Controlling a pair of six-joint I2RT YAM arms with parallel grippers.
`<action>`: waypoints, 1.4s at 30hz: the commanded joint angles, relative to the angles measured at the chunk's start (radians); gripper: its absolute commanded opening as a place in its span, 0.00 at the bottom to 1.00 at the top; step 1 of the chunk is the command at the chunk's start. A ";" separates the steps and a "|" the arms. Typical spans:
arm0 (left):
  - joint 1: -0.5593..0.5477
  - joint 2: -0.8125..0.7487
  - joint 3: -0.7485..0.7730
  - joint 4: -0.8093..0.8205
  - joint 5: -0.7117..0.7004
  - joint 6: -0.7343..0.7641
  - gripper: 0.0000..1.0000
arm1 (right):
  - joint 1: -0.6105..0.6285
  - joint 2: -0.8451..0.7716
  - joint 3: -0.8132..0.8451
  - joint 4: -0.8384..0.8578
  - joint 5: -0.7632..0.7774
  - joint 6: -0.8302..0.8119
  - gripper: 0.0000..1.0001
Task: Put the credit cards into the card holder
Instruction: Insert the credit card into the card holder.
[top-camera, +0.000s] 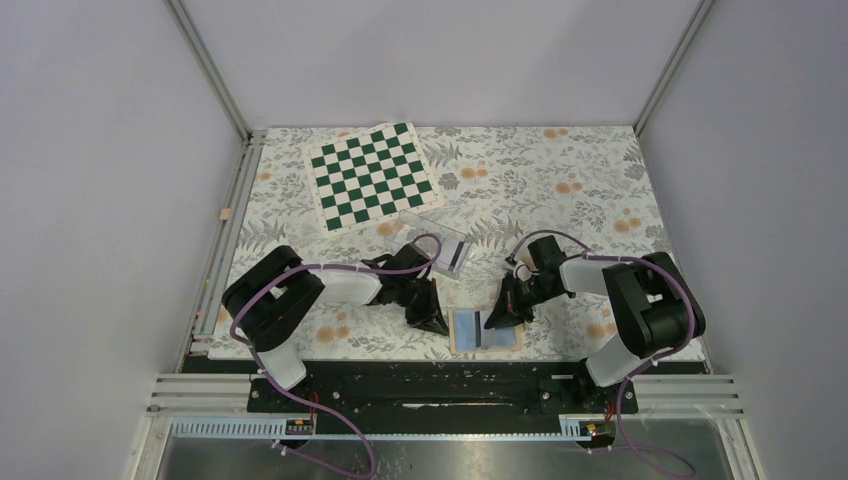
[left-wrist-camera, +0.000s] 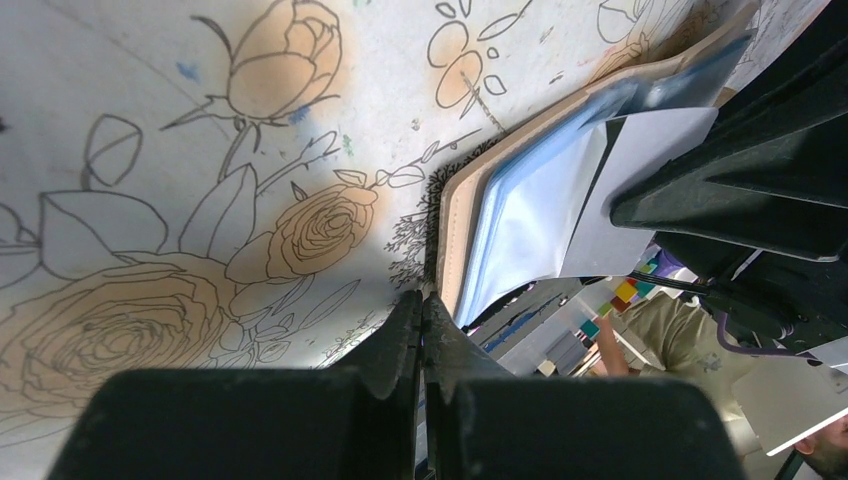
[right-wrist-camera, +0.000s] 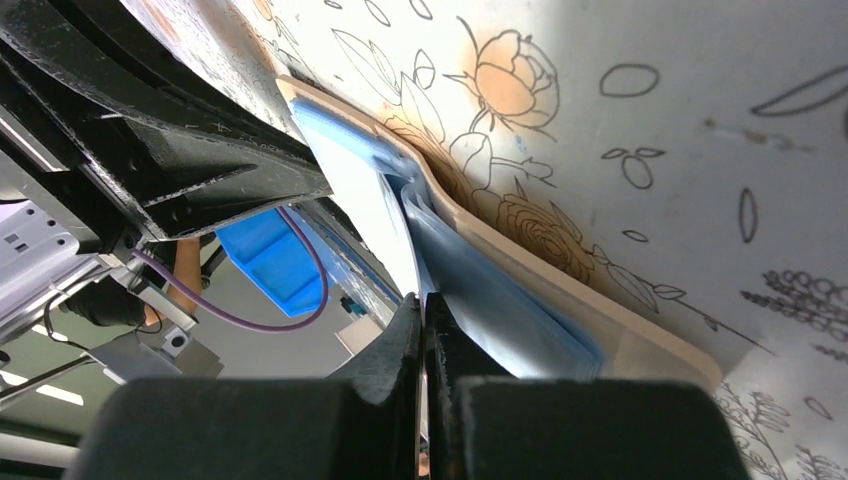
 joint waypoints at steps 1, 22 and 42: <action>-0.018 0.061 -0.014 -0.089 -0.129 0.050 0.00 | 0.004 0.040 0.040 -0.114 0.055 -0.073 0.00; -0.023 0.077 0.002 -0.096 -0.127 0.056 0.00 | 0.009 0.087 0.109 -0.202 0.053 -0.127 0.19; -0.024 0.091 0.011 -0.105 -0.129 0.061 0.00 | 0.098 0.156 0.170 -0.238 0.077 -0.140 0.06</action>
